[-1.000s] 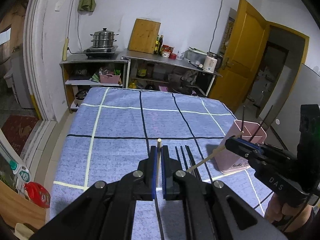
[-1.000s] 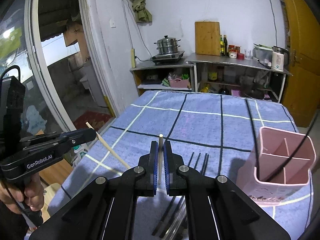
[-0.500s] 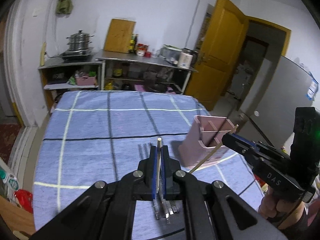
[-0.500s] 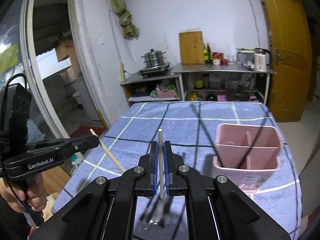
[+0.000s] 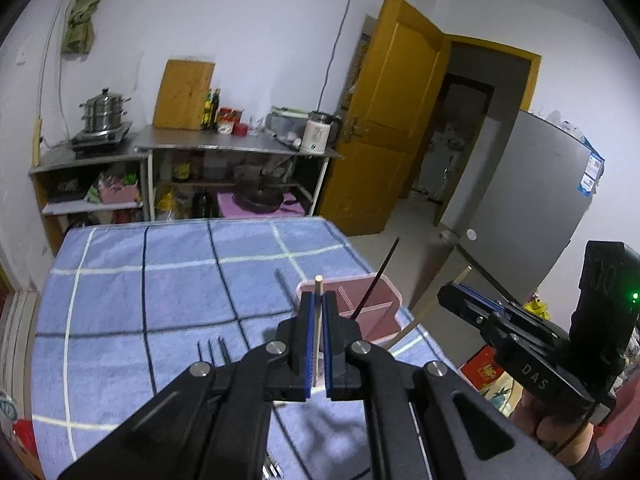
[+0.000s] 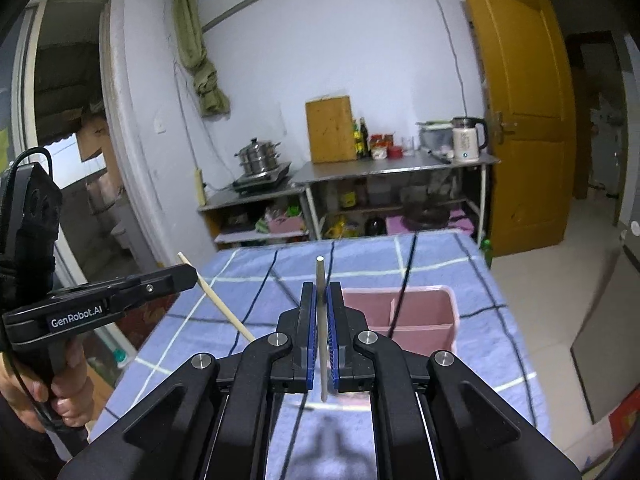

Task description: Organize utensils

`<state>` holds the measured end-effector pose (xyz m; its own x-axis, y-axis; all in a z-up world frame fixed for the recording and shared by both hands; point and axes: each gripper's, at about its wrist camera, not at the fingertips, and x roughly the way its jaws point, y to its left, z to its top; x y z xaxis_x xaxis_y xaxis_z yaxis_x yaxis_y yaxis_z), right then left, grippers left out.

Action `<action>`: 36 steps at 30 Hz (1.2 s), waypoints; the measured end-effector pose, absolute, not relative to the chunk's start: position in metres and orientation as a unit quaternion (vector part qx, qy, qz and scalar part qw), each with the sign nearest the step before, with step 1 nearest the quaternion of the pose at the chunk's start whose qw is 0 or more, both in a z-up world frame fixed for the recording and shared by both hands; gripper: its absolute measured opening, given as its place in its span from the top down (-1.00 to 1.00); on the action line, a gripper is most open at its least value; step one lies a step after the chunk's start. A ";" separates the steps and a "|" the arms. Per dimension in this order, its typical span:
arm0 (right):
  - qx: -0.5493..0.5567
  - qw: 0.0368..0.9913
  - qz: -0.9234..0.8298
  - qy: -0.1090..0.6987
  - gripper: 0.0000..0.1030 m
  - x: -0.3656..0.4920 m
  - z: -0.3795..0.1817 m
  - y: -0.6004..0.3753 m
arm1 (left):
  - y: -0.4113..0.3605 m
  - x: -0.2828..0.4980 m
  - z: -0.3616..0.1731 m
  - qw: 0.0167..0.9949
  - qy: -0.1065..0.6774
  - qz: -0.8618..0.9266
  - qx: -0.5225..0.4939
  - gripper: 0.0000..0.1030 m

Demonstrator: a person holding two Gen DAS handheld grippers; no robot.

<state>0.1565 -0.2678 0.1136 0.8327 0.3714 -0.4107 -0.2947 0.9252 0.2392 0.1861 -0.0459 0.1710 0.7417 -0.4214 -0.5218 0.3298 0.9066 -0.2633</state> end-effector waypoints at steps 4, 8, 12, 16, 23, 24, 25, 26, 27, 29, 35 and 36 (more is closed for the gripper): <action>0.093 0.959 0.164 0.210 0.89 0.163 0.129 -0.282 | -0.058 0.198 0.188 0.934 0.282 -0.207 -0.071 0.92; 0.100 0.963 0.153 0.199 0.89 0.173 0.136 -0.293 | -0.067 0.208 0.196 0.937 0.270 -0.212 -0.067 0.92; 0.106 0.963 0.150 0.196 0.89 0.184 0.135 -0.297 | -0.073 0.220 0.193 0.937 0.269 -0.214 -0.066 0.92; 0.104 0.964 0.146 0.195 0.90 0.194 0.127 -0.297 | -0.075 0.231 0.177 0.933 0.280 -0.215 -0.070 0.92; 0.117 0.959 0.142 0.213 0.94 0.218 0.105 -0.299 | -0.074 0.245 0.152 0.927 0.301 -0.209 -0.078 0.92; 0.113 0.960 0.140 0.213 0.98 0.219 0.106 -0.298 | -0.073 0.247 0.152 0.927 0.302 -0.208 -0.077 0.92; 0.106 0.962 0.137 0.211 1.00 0.220 0.108 -0.297 | -0.073 0.248 0.152 0.927 0.301 -0.207 -0.078 0.92; 0.102 0.963 0.137 0.208 1.00 0.220 0.109 -0.296 | -0.072 0.249 0.152 0.927 0.301 -0.207 -0.079 0.92; 0.099 0.964 0.137 0.207 1.00 0.220 0.109 -0.297 | -0.072 0.250 0.152 0.927 0.301 -0.208 -0.079 0.92; 0.096 0.965 0.129 0.206 1.00 0.218 0.105 -0.300 | -0.071 0.249 0.151 0.927 0.302 -0.209 -0.080 0.92; 0.140 0.958 0.111 0.224 1.00 0.204 0.079 -0.336 | -0.072 0.240 0.151 0.925 0.298 -0.220 -0.079 0.92; 0.144 0.957 0.109 0.228 1.00 0.202 0.075 -0.343 | -0.073 0.237 0.154 0.926 0.295 -0.223 -0.079 0.92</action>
<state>0.2015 -0.3432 0.0745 0.8721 0.2739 -0.4056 -0.1426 0.9349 0.3249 0.2370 -0.0725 0.1536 0.7261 -0.4601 -0.5109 0.3667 0.8877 -0.2783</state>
